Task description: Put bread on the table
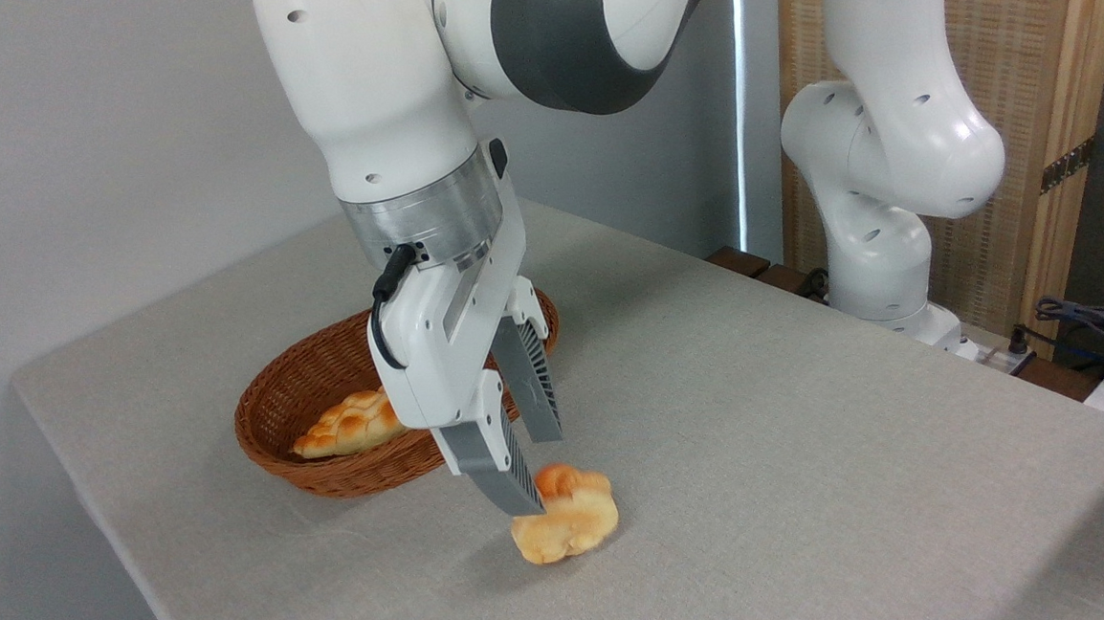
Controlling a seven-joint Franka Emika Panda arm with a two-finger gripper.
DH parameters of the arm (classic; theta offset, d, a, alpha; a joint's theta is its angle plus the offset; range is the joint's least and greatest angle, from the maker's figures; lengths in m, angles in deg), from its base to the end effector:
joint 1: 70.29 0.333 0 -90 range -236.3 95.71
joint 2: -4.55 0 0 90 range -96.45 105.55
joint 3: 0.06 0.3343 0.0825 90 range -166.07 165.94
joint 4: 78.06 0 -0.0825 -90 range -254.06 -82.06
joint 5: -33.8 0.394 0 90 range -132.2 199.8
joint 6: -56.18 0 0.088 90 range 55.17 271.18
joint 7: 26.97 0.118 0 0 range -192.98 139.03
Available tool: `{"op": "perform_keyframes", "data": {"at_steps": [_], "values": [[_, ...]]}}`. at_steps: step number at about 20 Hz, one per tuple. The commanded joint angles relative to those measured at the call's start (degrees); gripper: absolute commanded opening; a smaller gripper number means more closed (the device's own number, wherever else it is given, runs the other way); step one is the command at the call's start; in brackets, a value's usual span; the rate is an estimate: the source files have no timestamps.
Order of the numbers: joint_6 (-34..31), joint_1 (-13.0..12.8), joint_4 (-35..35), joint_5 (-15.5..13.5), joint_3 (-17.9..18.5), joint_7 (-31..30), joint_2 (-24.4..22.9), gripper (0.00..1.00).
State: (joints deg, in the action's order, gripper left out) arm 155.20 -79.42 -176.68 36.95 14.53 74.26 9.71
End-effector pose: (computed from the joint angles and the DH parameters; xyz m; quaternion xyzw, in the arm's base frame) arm 0.5892 0.0571 0.5218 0.6655 -0.7443 -0.0547 0.0093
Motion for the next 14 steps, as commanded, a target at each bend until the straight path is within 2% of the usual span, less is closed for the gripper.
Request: {"op": "perform_keyframes", "data": {"at_steps": [1,6,8,9,10,11,12,14], "values": [[0.7,-0.5,-0.3,0.6,0.6,0.5,-0.5,1.0],[0.8,-0.5,0.6,-0.1,1.3,0.1,-1.1,1.0],[0.7,-0.5,2.1,-3.2,2.6,-1.3,-1.5,1.0],[0.6,-0.5,2.8,-5.0,2.9,-4.0,-2.3,1.0],[0.7,-0.5,2.9,-6.4,3.1,-9.2,-3.0,1.0],[0.7,-0.5,3.0,-7.3,3.0,-15.6,-3.7,0.95],[0.7,-0.5,3.4,-7.5,2.4,-22.5,-4.0,0.85],[0.7,-0.5,4.3,-7.6,0.6,-35.5,-5.1,0.84]]}}
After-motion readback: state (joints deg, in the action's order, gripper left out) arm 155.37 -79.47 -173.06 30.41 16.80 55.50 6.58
